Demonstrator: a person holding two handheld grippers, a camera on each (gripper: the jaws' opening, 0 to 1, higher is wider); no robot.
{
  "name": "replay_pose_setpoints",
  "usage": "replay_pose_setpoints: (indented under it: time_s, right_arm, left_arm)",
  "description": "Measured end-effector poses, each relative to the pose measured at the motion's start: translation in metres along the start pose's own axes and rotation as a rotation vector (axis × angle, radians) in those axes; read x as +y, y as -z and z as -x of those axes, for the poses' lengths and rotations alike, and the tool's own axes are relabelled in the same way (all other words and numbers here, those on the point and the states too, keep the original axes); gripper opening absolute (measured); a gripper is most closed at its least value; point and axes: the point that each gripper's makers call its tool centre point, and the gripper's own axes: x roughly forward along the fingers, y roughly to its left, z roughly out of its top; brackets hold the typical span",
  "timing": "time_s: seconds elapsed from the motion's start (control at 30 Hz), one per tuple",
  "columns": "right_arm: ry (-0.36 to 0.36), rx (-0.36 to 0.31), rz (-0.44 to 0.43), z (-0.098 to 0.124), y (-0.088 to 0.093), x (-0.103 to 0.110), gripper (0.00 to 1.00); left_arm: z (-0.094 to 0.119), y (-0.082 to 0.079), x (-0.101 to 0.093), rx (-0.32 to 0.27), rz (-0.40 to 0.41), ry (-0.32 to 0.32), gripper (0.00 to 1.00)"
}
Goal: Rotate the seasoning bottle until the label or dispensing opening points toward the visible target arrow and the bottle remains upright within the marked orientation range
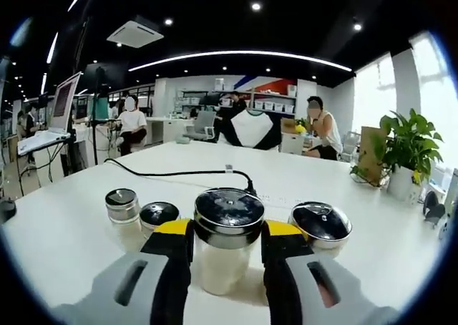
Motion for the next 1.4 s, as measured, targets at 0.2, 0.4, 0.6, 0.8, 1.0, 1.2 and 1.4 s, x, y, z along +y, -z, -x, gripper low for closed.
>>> replay_pose_setpoints:
  time_s: [0.2,0.4,0.6,0.8,1.0,1.2,1.4]
  right_arm:
    - [-0.002,0.010,-0.004,0.002,0.000,0.001,0.36]
    - [0.005,0.024,-0.007,0.005,0.001,0.002,0.35]
    - [-0.016,0.042,-0.006,0.017,0.002,0.006,0.35]
    - [-0.029,0.043,-0.005,0.026,0.003,0.004,0.35]
    - [-0.042,0.062,-0.005,0.038,0.008,0.007,0.35]
    - [-0.055,0.074,-0.003,0.050,0.014,0.011,0.35]
    - [-0.073,0.094,0.002,0.064,0.022,0.016,0.35]
  left_arm:
    - [0.002,-0.003,0.000,-0.002,-0.016,-0.003,0.95]
    - [0.002,-0.003,0.000,-0.002,-0.015,-0.006,0.95]
    - [0.002,-0.001,0.002,0.011,-0.017,-0.015,0.96]
    - [0.002,0.002,0.001,0.021,-0.020,-0.016,0.96]
    - [0.001,0.003,0.000,0.025,-0.020,-0.011,0.96]
    - [0.000,0.005,0.000,0.028,-0.020,-0.011,0.96]
    - [0.001,0.005,-0.002,0.029,-0.021,-0.008,0.97]
